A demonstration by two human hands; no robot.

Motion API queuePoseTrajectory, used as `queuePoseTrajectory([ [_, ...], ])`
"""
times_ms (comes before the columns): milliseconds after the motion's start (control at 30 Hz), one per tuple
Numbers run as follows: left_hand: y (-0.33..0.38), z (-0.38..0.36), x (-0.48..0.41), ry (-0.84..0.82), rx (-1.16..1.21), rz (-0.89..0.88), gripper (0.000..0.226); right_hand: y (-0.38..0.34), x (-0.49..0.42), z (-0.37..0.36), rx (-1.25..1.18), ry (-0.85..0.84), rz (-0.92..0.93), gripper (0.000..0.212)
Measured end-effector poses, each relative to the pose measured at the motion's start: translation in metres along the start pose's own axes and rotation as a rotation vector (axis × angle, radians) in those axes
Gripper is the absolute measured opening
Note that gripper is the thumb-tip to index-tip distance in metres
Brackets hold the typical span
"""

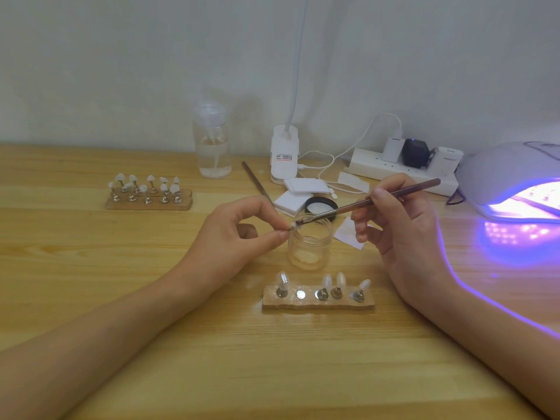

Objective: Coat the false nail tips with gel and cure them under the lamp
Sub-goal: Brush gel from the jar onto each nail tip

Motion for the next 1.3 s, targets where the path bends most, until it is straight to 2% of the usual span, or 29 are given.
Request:
queuePoseTrajectory([
  [133,-0.0009,-0.0005,-0.0004,-0.006,-0.003,-0.001,0.012,0.0017,0.0002,0.0029,0.039,0.034,-0.007,0.019],
  [267,0.0013,-0.0006,-0.0003,-0.008,0.002,-0.007,0.013,-0.0003,-0.0007,0.0021,-0.016,0.021,-0.007,0.012],
  [400,0.0022,-0.0009,-0.0011,-0.003,-0.003,-0.011,0.014,0.0028,-0.0001,0.0032,0.049,0.034,-0.027,0.021],
  [467,0.0022,-0.0013,-0.0011,-0.007,-0.006,-0.01,0.013,0.0021,-0.0007,0.0049,0.025,0.05,-0.026,0.018],
  [567,0.002,-0.0017,-0.001,-0.01,-0.008,0.005,0.011,0.0003,0.0001,0.001,-0.004,0.001,-0.009,0.015],
  [733,0.0011,-0.0006,-0.0004,-0.008,-0.013,0.002,0.012,0.0018,0.001,0.003,0.037,0.043,-0.023,0.023],
  [833,0.0004,-0.001,-0.0003,-0.021,-0.008,-0.003,0.01,-0.0003,0.0,0.0018,-0.022,0.029,-0.017,0.019],
  [967,-0.0014,0.0,-0.0016,-0.011,-0.008,-0.012,0.011,0.0007,0.0008,-0.0001,0.042,0.011,-0.007,0.016],
  [1133,-0.002,-0.0001,-0.0008,-0.015,0.001,-0.017,0.013,-0.0002,-0.0005,0.0016,-0.024,0.017,-0.01,0.02],
  [1300,-0.001,-0.0007,-0.0007,-0.017,-0.001,-0.023,0.014,0.0018,0.0004,0.0012,0.048,0.009,-0.017,0.017],
])
Point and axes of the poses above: each hand's wrist, its own x-axis away from the middle knuckle, its own z-axis out of the back of the hand, y = z × x, the point moved 5 cm from there along -x, towards the middle knuckle, and after that the axes turned 1 degree about x, right-handed, at the moved point
